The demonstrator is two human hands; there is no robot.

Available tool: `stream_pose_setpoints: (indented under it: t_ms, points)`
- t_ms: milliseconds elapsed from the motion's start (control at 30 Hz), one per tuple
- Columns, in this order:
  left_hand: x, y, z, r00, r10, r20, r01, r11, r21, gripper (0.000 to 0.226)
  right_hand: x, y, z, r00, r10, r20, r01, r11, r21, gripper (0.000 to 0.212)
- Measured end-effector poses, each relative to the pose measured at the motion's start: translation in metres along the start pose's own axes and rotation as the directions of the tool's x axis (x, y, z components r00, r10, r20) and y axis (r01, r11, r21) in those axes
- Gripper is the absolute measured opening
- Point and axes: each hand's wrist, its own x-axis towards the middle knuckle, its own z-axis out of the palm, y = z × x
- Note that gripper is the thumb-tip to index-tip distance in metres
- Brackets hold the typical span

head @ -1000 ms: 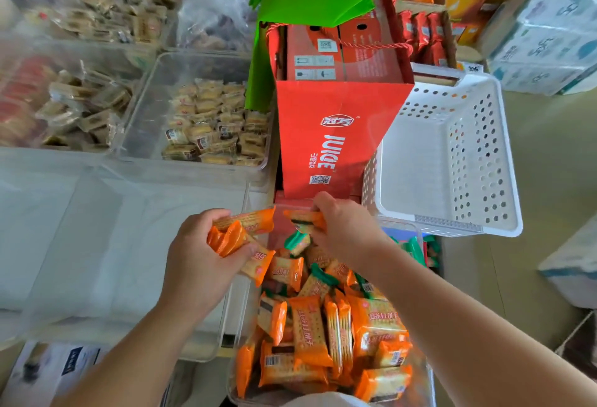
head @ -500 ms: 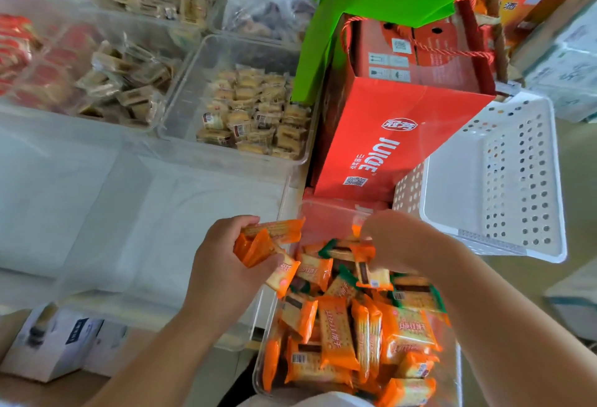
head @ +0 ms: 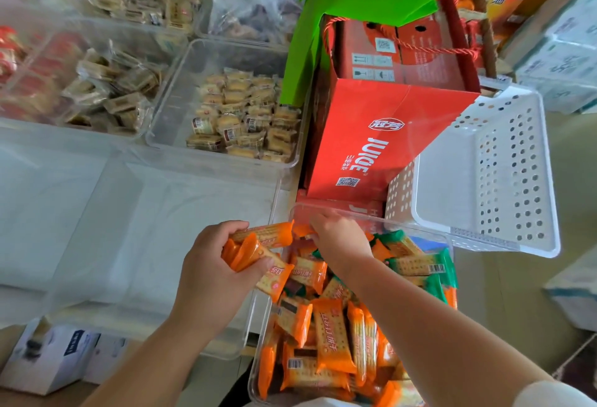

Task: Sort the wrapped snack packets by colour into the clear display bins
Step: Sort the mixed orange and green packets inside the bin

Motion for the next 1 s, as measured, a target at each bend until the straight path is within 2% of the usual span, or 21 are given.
stream_pose_setpoints:
  t_ms: [133, 200, 267, 367, 433, 533, 600, 667, 767, 867, 1000]
  points:
    - [-0.001, 0.0, 0.0, 1.0, -0.006, 0.01, 0.006, 1.0, 0.005, 0.057, -0.006, 0.008, 0.03, 0.997, -0.007, 0.075, 0.008, 1.0, -0.013, 0.025]
    - [-0.001, 0.001, 0.001, 1.0, 0.001, 0.023, -0.001, 1.0, 0.019, 0.057, -0.008, 0.012, 0.034, 0.998, -0.014, 0.064, 0.014, 1.0, 0.0, 0.029]
    - [-0.002, 0.002, 0.002, 0.999, 0.001, 0.037, -0.003, 1.0, 0.031, 0.058, -0.015, 0.018, 0.033, 1.0, -0.02, -0.019, 0.021, 0.999, 0.035, 0.032]
    - [-0.003, 0.003, 0.004, 0.998, 0.01, 0.055, -0.012, 0.999, 0.05, 0.059, -0.028, 0.025, 0.029, 0.98, 0.017, -0.198, -0.009, 0.999, 0.042, 0.017]
    - [-0.005, 0.003, 0.006, 0.998, 0.018, 0.059, -0.022, 0.998, 0.062, 0.06, -0.032, 0.026, 0.028, 0.975, 0.037, -0.219, -0.025, 0.998, 0.059, 0.017]
    - [-0.007, 0.002, 0.005, 0.998, 0.014, 0.054, -0.018, 0.997, 0.071, 0.06, -0.031, 0.023, 0.03, 1.0, -0.031, -0.007, 0.031, 0.999, 0.035, 0.033]
    - [-0.007, 0.001, 0.004, 0.999, 0.009, 0.047, -0.012, 0.998, 0.069, 0.06, -0.031, 0.022, 0.033, 0.985, 0.015, 0.171, -0.014, 1.0, -0.008, 0.06]
    - [-0.007, 0.001, 0.003, 0.999, 0.006, 0.04, -0.008, 0.998, 0.06, 0.06, -0.028, 0.022, 0.034, 0.956, 0.078, 0.281, -0.056, 0.995, -0.087, 0.078]
    - [-0.008, 0.0, 0.001, 0.999, -0.006, 0.037, 0.004, 0.999, 0.043, 0.058, -0.017, 0.018, 0.027, 0.912, 0.121, 0.392, -0.054, 0.983, -0.177, 0.081]
    - [-0.008, -0.001, 0.001, 0.999, -0.01, 0.033, 0.009, 0.999, 0.04, 0.056, -0.006, 0.011, 0.02, 0.848, 0.136, 0.512, 0.01, 0.962, -0.271, 0.079]
    - [-0.008, -0.002, 0.001, 0.999, -0.013, 0.029, 0.013, 0.999, 0.031, 0.056, 0.001, 0.002, 0.025, 0.806, 0.115, 0.58, 0.091, 0.945, -0.314, 0.094]
